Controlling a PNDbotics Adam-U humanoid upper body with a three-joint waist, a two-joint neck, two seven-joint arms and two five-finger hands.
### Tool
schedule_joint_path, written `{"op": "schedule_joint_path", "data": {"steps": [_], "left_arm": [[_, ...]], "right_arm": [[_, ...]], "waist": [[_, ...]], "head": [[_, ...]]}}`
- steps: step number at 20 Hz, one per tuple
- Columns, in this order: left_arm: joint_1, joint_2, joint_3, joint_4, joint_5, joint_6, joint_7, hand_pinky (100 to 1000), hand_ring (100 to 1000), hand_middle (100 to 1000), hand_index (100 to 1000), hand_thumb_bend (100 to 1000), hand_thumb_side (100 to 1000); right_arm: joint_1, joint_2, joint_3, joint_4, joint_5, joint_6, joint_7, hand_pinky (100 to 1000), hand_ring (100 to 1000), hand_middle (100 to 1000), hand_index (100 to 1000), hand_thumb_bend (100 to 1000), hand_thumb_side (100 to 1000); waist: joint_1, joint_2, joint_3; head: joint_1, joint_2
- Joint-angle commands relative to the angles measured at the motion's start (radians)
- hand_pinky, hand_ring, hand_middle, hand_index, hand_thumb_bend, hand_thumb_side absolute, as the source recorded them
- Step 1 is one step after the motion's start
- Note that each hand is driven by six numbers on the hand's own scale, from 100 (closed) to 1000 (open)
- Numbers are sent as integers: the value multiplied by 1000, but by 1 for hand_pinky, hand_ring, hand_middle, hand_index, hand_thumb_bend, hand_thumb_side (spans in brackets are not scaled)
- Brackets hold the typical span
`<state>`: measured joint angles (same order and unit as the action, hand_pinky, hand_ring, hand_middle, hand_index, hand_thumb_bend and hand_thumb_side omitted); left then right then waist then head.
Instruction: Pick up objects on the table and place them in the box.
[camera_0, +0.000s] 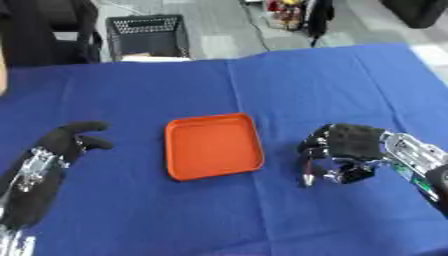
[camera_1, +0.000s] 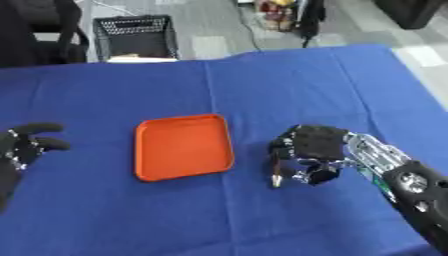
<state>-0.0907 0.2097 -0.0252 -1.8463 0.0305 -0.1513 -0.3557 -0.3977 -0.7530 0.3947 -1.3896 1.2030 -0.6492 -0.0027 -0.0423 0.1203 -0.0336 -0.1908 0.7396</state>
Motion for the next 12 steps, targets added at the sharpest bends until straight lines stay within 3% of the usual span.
{"op": "schedule_joint_path", "data": {"steps": [1,12], "left_arm": [[-11,11,0,-14,-1,0,-4,817,698,787,847,253,1000],[-13,12,-2,-13,-2,0,-6,818,699,788,847,254,1000]], "right_arm": [[-13,-24,-1,-1,7,-13,6,548,701,758,763,135,247],[-25,-34,16,4,24,-35,15,551,707,761,760,141,231]], "waist": [[-1,-12,-1],[-4,-11,3]], "head": [[-8,-9],[-8,-9]]}}
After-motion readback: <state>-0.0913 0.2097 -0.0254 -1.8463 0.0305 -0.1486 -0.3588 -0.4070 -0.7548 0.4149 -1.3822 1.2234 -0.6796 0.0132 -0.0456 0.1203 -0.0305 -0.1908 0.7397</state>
